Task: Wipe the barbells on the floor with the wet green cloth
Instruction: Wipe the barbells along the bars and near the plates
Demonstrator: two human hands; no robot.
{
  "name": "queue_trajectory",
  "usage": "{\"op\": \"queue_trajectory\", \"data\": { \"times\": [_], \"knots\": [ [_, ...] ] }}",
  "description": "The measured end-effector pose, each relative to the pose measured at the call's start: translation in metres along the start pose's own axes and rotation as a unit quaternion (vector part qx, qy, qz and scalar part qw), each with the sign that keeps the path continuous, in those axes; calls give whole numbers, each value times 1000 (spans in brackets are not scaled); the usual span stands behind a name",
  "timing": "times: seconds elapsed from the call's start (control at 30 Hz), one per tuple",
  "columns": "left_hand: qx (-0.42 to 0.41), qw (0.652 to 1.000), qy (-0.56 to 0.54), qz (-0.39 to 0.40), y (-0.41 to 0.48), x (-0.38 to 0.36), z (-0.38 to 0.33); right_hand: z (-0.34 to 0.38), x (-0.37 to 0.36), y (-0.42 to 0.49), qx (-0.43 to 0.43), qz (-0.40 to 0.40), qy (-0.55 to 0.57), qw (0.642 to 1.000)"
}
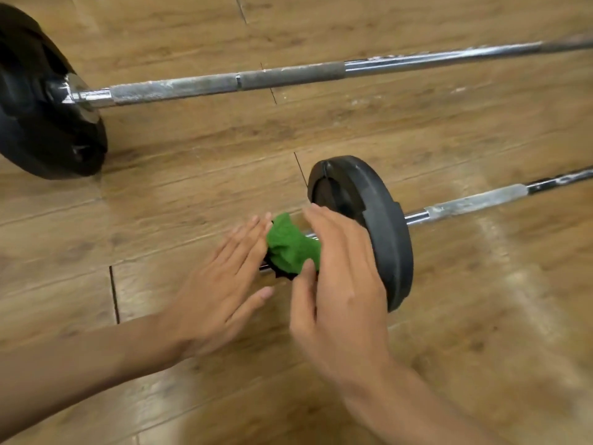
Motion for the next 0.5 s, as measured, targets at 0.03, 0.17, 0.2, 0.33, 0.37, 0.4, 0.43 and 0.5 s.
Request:
{"op": "queue_trajectory", "data": {
  "times": [0.03,0.17,0.2,0.33,0.37,0.4,0.43,0.5],
  "knots": [
    [7,1000,9,5,2,-3,-3,0,10,13,37,24,-24,999],
    [25,999,29,-1,14,-1,-21,-49,38,56,182,169,-274,929],
    [48,999,19,-15,18,1,-25,-64,43,62,197,198,-305,910],
    [162,985,-35,-57,33,1,-39,-94,39,54,149,254,-263,919],
    [159,986,-25,-47,38,-1,-43,-96,36,51,140,247,-239,929],
    [146,989,0,-32,44,-4,-48,-96,34,49,137,235,-220,937],
    [138,990,32,-14,50,-7,-51,-95,31,48,138,223,-205,943],
    [153,985,74,-16,62,-12,-53,-96,27,47,128,196,-163,959]
  ]
}}
Point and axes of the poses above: each hand's wrist, its own y-axis towards the middle knuckle, its own x-axis out of the back of the hand, z = x × y, the point moved 4 cm from there along y, towards the middle knuckle, and after that the axes turned 6 degrees about -z, right-handed, at the moved point
